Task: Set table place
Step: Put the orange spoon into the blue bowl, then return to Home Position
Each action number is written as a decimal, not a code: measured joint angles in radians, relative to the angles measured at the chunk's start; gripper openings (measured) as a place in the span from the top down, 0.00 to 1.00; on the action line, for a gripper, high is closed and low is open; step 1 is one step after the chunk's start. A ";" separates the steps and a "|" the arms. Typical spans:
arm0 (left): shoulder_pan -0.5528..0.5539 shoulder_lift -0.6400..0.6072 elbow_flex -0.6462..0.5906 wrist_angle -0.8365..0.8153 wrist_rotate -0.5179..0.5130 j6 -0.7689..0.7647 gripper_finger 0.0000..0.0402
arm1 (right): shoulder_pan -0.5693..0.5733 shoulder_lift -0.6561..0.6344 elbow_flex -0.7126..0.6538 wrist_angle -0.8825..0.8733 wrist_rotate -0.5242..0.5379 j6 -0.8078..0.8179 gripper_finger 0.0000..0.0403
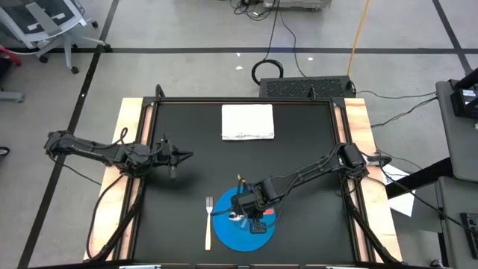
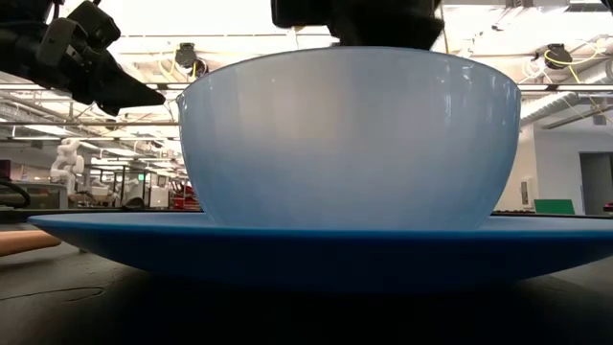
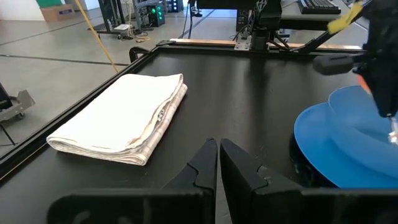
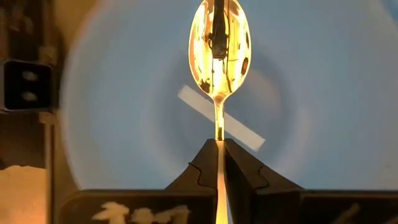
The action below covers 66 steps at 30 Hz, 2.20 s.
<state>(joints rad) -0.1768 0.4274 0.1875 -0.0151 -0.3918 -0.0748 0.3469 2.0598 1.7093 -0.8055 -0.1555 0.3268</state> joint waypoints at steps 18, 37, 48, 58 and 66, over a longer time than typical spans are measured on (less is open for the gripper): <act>0.000 0.000 0.000 -0.005 0.000 -0.001 0.94 | -0.008 0.000 -0.054 0.013 -0.003 0.019 1.00; 0.000 0.000 0.000 -0.010 0.000 -0.001 0.94 | -0.008 0.000 -0.054 0.040 -0.006 0.022 0.98; 0.000 0.000 0.000 -0.011 0.000 -0.001 0.94 | -0.010 0.000 -0.053 0.048 -0.007 0.058 0.83; 0.000 0.000 0.000 -0.011 0.000 -0.002 0.94 | -0.016 -0.007 -0.045 0.060 -0.006 0.066 0.82; 0.000 0.000 0.000 -0.013 0.006 -0.007 0.94 | -0.020 -0.102 -0.029 0.053 0.100 0.044 0.85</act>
<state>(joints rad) -0.1772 0.4274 0.1875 -0.0284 -0.3854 -0.0819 0.3267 1.9574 1.6802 -0.7521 -0.0550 0.3709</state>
